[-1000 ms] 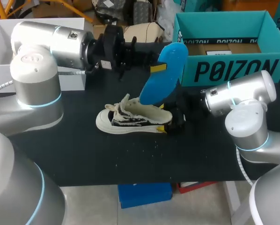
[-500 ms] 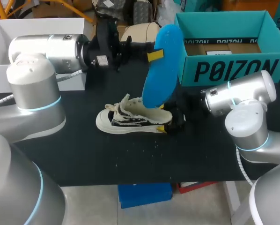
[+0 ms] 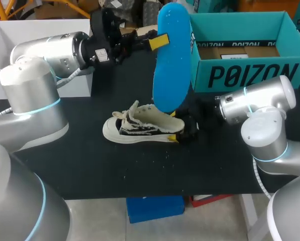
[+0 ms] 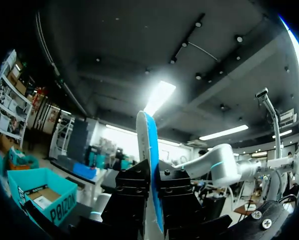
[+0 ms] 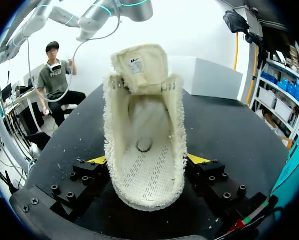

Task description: Take the shoe out of the shoebox, open the shoe tongue, remove and reinsert the insole, then place the shoe into the shoebox

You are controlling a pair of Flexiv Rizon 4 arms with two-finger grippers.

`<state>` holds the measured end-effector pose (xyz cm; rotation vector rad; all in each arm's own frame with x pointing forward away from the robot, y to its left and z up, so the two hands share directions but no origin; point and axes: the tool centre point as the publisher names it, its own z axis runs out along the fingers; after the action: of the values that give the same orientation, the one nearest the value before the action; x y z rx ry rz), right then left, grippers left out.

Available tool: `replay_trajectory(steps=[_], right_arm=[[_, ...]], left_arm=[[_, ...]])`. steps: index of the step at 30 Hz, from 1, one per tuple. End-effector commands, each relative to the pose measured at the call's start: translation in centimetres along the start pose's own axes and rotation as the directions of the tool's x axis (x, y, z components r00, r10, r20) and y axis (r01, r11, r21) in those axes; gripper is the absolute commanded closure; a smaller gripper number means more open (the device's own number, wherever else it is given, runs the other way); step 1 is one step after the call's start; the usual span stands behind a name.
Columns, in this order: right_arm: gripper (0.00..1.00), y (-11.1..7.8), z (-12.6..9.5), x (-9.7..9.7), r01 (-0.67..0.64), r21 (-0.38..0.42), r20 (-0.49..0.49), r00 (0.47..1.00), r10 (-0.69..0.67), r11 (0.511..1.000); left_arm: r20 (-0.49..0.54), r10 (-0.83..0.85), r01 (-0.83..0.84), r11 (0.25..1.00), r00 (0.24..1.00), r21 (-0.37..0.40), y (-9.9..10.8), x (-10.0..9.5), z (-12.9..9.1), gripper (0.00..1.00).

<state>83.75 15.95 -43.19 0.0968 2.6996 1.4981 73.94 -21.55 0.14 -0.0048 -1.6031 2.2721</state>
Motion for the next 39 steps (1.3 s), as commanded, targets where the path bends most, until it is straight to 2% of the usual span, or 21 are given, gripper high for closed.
replay_trajectory(steps=[1, 8, 13, 21, 22, 23, 24, 27, 29, 32, 34, 39], right_arm=[[1.0, -0.2, 0.4, -0.2, -0.001, 0.001, 0.0, 1.0, 0.001, 1.0], [1.0, -0.2, 0.4, -0.2, -0.001, 0.001, 0.0, 1.0, 0.001, 1.0], [1.0, -0.2, 0.4, -0.2, -0.001, 0.001, 0.0, 1.0, 0.001, 1.0], [1.0, -0.2, 0.4, -0.2, -0.001, 0.001, 0.0, 1.0, 0.001, 1.0], [0.87, -0.2, 0.4, -0.2, -0.001, 0.001, 0.0, 1.0, 0.001, 1.0], [0.68, -0.2, 0.4, -0.2, -0.001, 0.001, 0.0, 1.0, 0.001, 1.0], [0.0, -0.2, 0.2, -0.1, 0.013, 0.03, -0.019, 1.0, -0.013, 0.999], [0.0, -0.1, -0.5, 0.0, 0.028, 0.07, -0.033, 0.999, -0.025, 0.997], [0.0, 0.2, -1.2, 0.0, 0.057, 0.123, -0.065, 0.997, -0.049, 0.991], [0.0, 0.5, -2.3, 0.0, 0.109, 0.248, -0.141, 0.987, -0.075, 0.963], [0.0, 0.9, -3.3, -0.1, 0.13, 0.288, -0.156, 0.984, -0.088, 0.949], [0.0, 1.3, -5.2, -0.5, 0.195, 0.458, -0.254, 0.964, -0.083, 0.867]], left_arm=[[0.002, -0.001, 0.001, 1.0, 1.0, -0.007, 0.0, -0.2, 0.1, 1.0], [-0.008, -0.018, 0.018, 0.999, 1.0, 0.026, -0.7, 0.4, 0.2, 1.0], [0.008, 0.004, -0.004, 1.0, 1.0, 0.001, -1.3, 0.7, 0.5, 1.0], [-0.005, 0.01, -0.01, 1.0, 1.0, 0.005, -1.8, 1.2, 0.8, 1.0], [-0.005, 0.01, -0.01, 1.0, 1.0, 0.005, -1.8, 1.2, 0.8, 1.0], [-0.005, 0.01, -0.01, 1.0, 1.0, 0.005, -1.8, 1.2, 0.8, 1.0], [-0.005, 0.01, -0.01, 1.0, 1.0, 0.005, -1.8, 1.2, 0.8, 1.0], [-0.005, 0.01, -0.01, 1.0, 1.0, 0.005, -1.8, 1.2, 0.8, 1.0], [-0.005, 0.01, -0.01, 1.0, 1.0, 0.005, -1.8, 1.2, 0.8, 1.0], [-0.005, 0.01, -0.01, 1.0, 1.0, 0.005, -1.8, 1.2, 0.8, 1.0], [-0.005, 0.01, -0.01, 1.0, 1.0, 0.005, -1.8, 1.2, 0.8, 1.0], [-0.005, 0.01, -0.01, 1.0, 1.0, 0.005, -1.8, 1.2, 0.8, 1.0]])
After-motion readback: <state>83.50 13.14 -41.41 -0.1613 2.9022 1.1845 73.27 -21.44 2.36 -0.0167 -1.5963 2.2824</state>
